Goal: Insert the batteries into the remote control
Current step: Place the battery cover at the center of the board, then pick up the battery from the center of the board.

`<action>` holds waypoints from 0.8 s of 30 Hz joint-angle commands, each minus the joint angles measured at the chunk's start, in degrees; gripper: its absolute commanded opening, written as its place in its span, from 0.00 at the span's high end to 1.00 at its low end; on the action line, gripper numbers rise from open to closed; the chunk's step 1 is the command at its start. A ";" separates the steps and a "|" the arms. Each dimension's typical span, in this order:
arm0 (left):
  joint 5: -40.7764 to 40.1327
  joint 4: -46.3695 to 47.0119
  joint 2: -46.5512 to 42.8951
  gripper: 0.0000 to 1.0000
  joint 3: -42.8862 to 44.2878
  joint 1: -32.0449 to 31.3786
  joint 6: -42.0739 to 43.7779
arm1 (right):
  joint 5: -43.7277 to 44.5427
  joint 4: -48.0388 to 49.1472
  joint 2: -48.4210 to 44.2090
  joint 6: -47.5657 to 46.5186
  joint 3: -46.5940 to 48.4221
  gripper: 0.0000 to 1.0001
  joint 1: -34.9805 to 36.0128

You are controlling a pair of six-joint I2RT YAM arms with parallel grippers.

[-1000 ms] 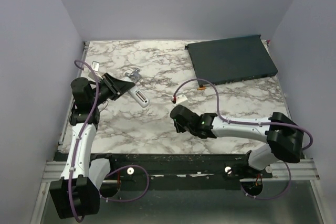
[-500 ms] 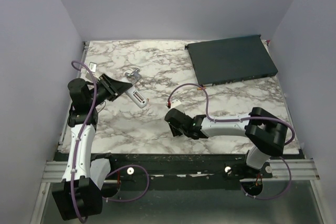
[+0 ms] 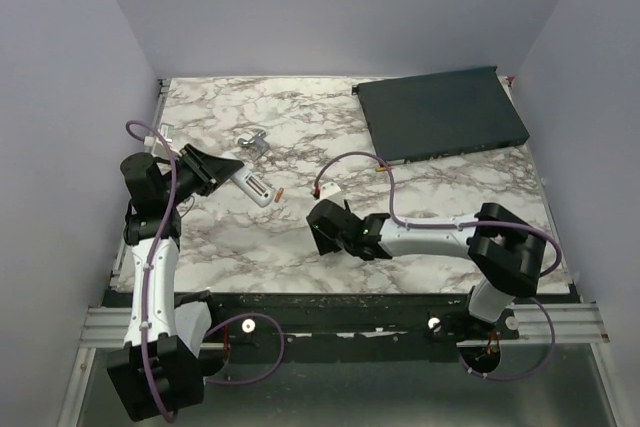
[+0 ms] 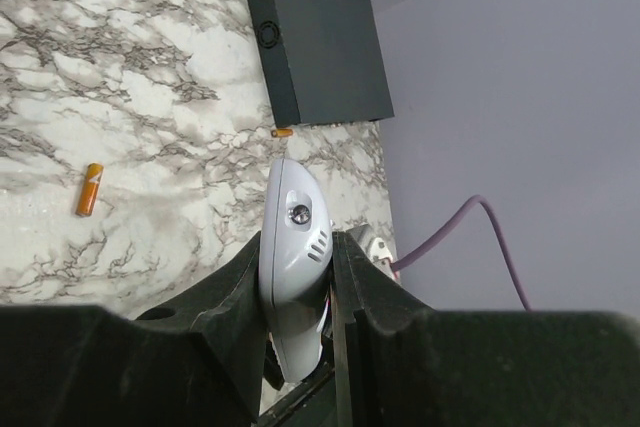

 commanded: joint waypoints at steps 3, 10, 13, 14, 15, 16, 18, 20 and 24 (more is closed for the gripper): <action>-0.98 -5.92 -1.19 1.00 3.44 3.79 1.18 | -1.56 0.02 5.73 4.79 10.12 0.39 -2.26; -2.00 -7.03 -4.87 1.00 4.36 6.31 1.17 | -2.27 -2.99 17.74 7.72 27.99 0.44 -4.61; -1.91 -7.62 -5.66 1.00 4.54 6.69 1.41 | -2.55 -4.93 22.42 8.57 33.67 0.46 -5.10; -1.88 -7.62 -5.79 1.00 4.54 6.74 1.42 | -2.59 -5.07 23.66 8.86 34.94 0.46 -5.10; -1.75 -7.63 -5.87 1.00 4.55 6.83 1.42 | -2.55 -5.08 24.40 9.24 35.87 0.46 -5.16; -1.72 -7.63 -5.85 1.00 4.53 6.85 1.34 | -2.31 -5.08 25.25 9.44 36.54 0.47 -5.15; -1.46 -7.45 -5.87 1.00 4.63 6.87 1.20 | -1.84 -5.18 26.71 9.47 37.73 0.48 -5.22; -1.38 -7.32 -5.96 1.00 4.58 6.87 1.16 | -1.54 -5.54 28.20 9.62 38.93 0.50 -5.55; -1.20 -7.04 -5.96 1.00 4.72 6.88 1.14 | -1.83 -5.60 30.73 9.99 41.32 0.52 -6.28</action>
